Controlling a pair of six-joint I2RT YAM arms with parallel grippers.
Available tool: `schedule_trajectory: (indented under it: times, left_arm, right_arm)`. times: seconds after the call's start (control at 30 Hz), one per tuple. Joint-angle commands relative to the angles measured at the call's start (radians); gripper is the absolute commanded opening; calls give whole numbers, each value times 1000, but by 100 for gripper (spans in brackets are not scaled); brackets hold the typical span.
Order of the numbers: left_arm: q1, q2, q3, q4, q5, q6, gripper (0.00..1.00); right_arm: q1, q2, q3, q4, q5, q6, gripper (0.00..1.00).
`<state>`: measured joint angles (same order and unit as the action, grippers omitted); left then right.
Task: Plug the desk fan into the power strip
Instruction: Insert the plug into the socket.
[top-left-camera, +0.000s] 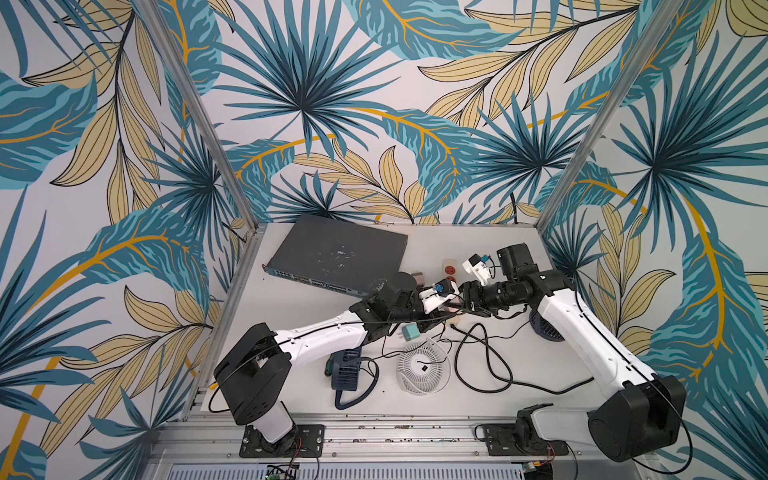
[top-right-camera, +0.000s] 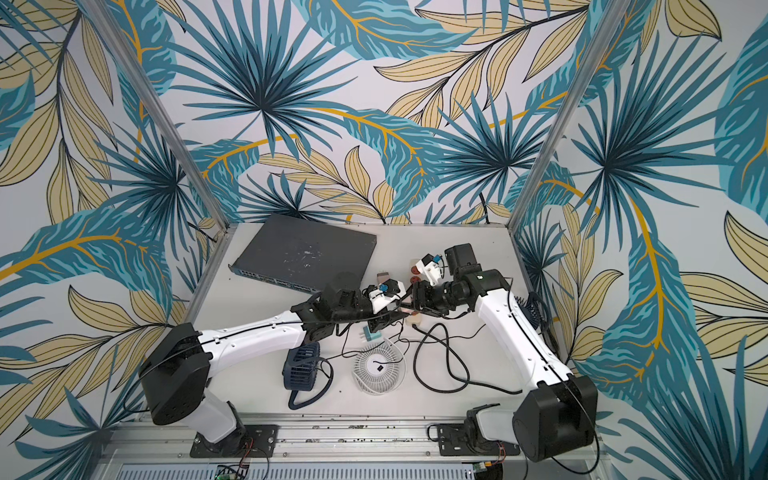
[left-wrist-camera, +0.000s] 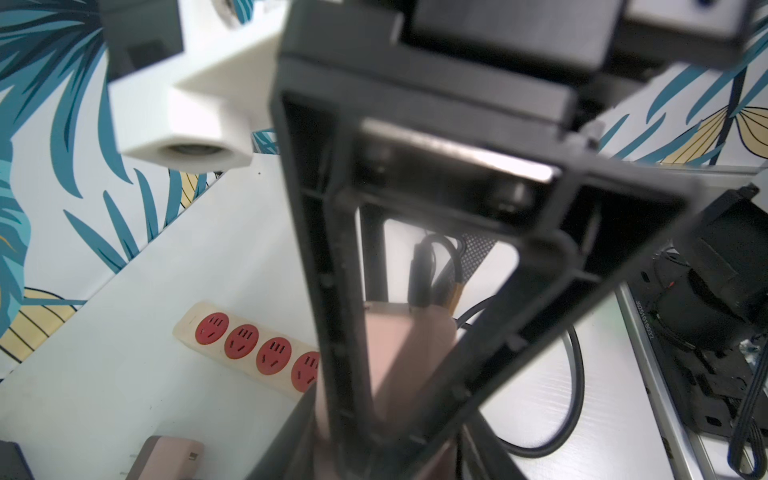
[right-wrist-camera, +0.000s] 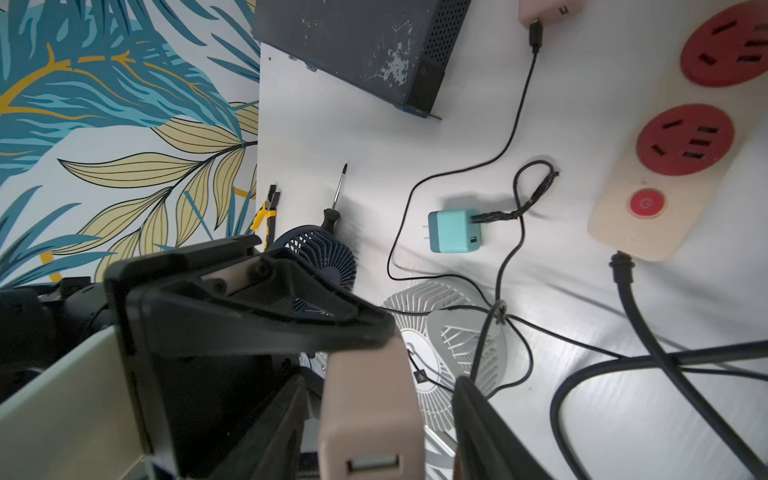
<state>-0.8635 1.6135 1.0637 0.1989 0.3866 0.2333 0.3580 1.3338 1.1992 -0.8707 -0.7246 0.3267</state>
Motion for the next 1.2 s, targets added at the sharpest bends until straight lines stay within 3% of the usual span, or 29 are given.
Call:
schedule_trajectory:
  times: [0.0, 0.37, 0.47, 0.53, 0.57, 0.67, 0.8, 0.97, 1.17]
  left_arm:
    - [-3, -34, -23, 53, 33, 41, 22]
    - [-3, -28, -27, 64, 4, 55, 23]
    - [-3, -24, -29, 60, 9, 63, 24]
    - [-3, -20, -30, 62, 4, 51, 31]
    - [-3, -15, -28, 64, -9, 33, 39]
    - [16, 25, 10, 42, -81, -107, 67]
    - [88, 87, 39, 82, -52, -452, 85]
    - [93, 142, 109, -23, -124, -611, 87]
    - [109, 257, 191, -106, -117, -738, 81]
  right_arm:
    - [-5, 8, 37, -61, -56, -48, 57]
    - [-8, 3, 45, -90, -83, -41, 34]
    - [-11, 5, 43, -61, -84, -17, 22]
    - [-10, 3, 38, -37, -71, -2, 14]
    - [-11, 1, 33, -24, -51, 5, 11]
    - [-10, 15, 31, -34, 136, 23, 0]
    - [-11, 48, 21, -37, 389, 53, 0]
    - [-10, 105, -4, 57, 540, 76, 0]
    - [-11, 190, -17, 170, 569, 73, 0]
